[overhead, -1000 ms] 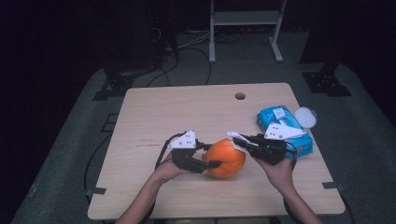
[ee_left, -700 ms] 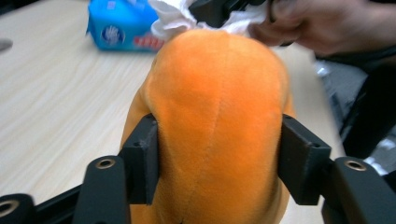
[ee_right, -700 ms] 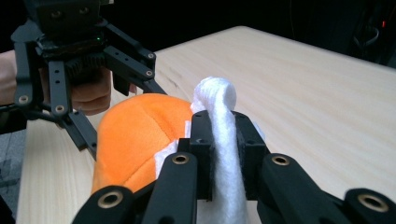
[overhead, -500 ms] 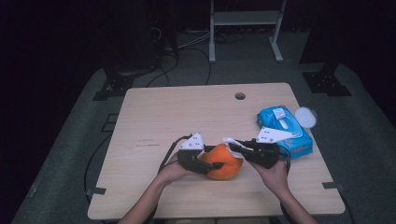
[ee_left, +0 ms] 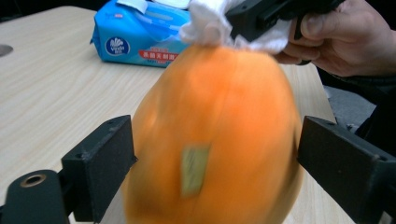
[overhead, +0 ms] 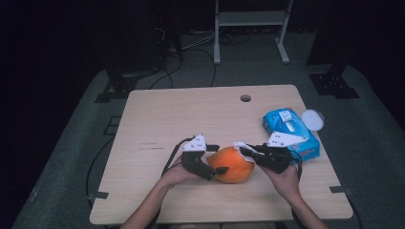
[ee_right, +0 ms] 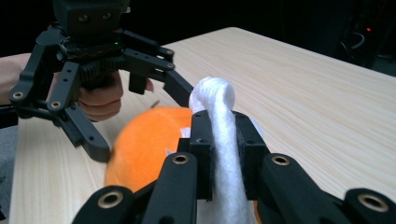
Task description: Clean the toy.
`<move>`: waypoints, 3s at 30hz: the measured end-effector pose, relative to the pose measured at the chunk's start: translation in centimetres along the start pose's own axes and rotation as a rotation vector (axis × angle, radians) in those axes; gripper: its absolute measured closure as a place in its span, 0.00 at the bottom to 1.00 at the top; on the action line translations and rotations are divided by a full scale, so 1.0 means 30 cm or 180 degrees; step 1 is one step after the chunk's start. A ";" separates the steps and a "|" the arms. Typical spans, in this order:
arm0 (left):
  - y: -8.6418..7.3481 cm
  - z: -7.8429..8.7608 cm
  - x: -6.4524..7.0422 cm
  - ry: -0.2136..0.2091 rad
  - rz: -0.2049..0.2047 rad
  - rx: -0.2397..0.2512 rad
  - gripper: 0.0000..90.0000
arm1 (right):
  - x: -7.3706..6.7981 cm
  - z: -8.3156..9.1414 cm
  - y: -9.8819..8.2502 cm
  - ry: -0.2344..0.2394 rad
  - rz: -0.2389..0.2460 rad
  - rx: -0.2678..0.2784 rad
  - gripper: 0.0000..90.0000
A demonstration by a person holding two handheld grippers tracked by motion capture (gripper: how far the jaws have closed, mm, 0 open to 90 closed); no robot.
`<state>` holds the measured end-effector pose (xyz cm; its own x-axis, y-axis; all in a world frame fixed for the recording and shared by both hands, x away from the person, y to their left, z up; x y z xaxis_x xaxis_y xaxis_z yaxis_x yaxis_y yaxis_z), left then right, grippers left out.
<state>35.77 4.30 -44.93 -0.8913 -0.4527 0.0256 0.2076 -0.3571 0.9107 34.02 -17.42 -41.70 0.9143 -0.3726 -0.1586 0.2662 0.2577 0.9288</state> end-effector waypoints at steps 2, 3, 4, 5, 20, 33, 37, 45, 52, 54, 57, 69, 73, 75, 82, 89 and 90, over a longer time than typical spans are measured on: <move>-0.015 -0.015 -0.004 -0.0031 0.0048 -0.0030 0.12 | 0.013 0.019 -0.013 -0.0037 -0.0036 0.0001 0.89; -0.023 -0.032 0.007 -0.0056 0.0025 -0.0016 0.16 | 0.023 0.033 -0.025 -0.0050 -0.0105 0.0009 0.89; -0.023 -0.032 0.007 -0.0056 0.0025 -0.0016 0.20 | 0.023 0.033 -0.025 -0.0050 -0.0105 0.0009 0.89; -0.021 -0.041 0.015 0.0015 -0.0014 -0.0041 0.25 | 0.023 0.043 -0.027 -0.0082 -0.0113 -0.0010 0.89; -0.012 -0.039 0.020 0.0010 -0.0037 0.0004 0.16 | -0.022 -0.035 0.004 0.0021 0.0114 -0.0150 0.88; -0.063 -0.127 0.004 -0.0250 -0.0060 -0.0131 0.07 | 0.046 0.059 -0.055 -0.0091 -0.0192 -0.0016 0.88; -0.040 -0.104 0.011 -0.0159 -0.0140 -0.0095 0.29 | 0.037 0.057 -0.043 -0.0078 -0.0192 0.0024 0.88; 0.122 0.064 0.036 0.0053 -0.0354 -0.0031 0.37 | 0.013 0.069 0.021 0.0062 -0.0231 0.0346 0.88; 0.129 0.137 0.061 0.0202 -0.0447 -0.0309 0.38 | -0.008 0.000 0.017 0.0226 -0.0268 0.0262 0.88; 0.101 0.132 0.065 0.0260 -0.0508 -0.0437 0.38 | -0.006 -0.030 -0.010 0.0266 -0.0308 0.0146 0.88; 0.045 0.092 0.058 0.0287 -0.0393 -0.0562 0.37 | 0.013 -0.079 -0.073 0.0269 -0.0458 -0.0104 0.88; 0.101 0.023 0.108 0.0309 -0.0568 -0.0551 0.34 | -0.057 -0.002 0.081 0.0155 0.0009 0.0245 0.88; 0.110 0.008 0.125 0.0288 -0.0617 -0.0554 0.34 | -0.098 -0.036 0.114 0.0217 0.0186 0.0199 0.88; 0.114 0.008 0.124 0.0297 -0.0627 -0.0529 0.31 | -0.090 -0.053 0.100 0.0180 0.0161 0.0106 0.88; 0.122 0.062 0.086 0.0193 -0.0370 -0.0173 0.19 | -0.075 -0.034 0.023 0.0180 0.0032 0.0085 0.89; 0.063 0.049 0.040 -0.0076 -0.0073 -0.0157 0.13 | -0.059 0.036 -0.017 0.0247 -0.0032 0.0084 0.89; 0.063 0.049 0.040 -0.0076 -0.0073 -0.0157 0.12 | -0.059 0.036 -0.017 0.0247 -0.0032 0.0084 0.89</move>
<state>34.50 4.28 -42.57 -0.9053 -0.4244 0.0154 0.2061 -0.4073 0.8897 31.95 -17.85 -41.55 0.9328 -0.3045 -0.1927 0.2684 0.2304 0.9353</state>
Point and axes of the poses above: each handheld gripper's, and its own axes: z roughly backward along the jaws, y roughly out of its top, x roughly to its right, the point moved 4 cm from there along -z, roughly forward along the jaws, and after that the axes turned 13 degrees about y, right-handed, at the moved point
